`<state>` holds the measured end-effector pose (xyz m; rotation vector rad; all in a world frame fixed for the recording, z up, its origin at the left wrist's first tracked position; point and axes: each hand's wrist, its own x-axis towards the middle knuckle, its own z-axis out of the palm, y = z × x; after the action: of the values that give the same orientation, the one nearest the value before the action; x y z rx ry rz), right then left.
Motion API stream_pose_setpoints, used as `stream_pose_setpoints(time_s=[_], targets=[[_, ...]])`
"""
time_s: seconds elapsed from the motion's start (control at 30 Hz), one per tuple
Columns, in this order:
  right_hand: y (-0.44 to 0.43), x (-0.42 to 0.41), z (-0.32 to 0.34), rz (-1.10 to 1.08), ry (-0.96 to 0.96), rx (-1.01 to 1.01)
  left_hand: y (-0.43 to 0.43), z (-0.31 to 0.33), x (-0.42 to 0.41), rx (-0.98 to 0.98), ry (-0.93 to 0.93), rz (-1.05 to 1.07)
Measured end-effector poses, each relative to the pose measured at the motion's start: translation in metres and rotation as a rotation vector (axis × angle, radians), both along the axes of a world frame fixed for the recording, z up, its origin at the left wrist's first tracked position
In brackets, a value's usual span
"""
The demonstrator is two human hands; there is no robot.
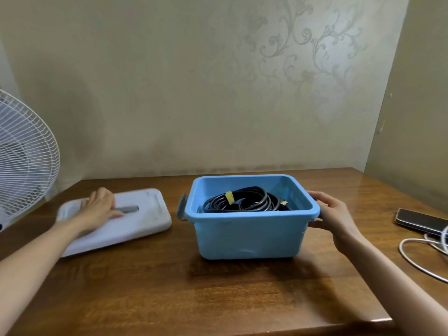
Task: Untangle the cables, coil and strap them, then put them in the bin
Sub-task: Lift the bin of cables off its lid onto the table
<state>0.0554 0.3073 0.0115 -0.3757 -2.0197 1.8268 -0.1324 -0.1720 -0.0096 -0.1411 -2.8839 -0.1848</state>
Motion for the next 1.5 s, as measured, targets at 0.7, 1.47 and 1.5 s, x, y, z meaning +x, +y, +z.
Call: stream_pose_setpoints(time_s=[0.7,1.47,1.5], targets=[[-0.007,0.003,0.014,0.100,-0.107,-0.094,0.278,0.090,0.089,0.066,-0.090,-0.534],[-0.024,-0.003,0.012,-0.027,0.042,-0.078,0.211,0.026,0.135,1.344,-0.058,-0.157],[-0.024,-0.004,0.012,-0.047,0.043,-0.060,0.211,0.025,0.136,1.315,-0.036,-0.159]])
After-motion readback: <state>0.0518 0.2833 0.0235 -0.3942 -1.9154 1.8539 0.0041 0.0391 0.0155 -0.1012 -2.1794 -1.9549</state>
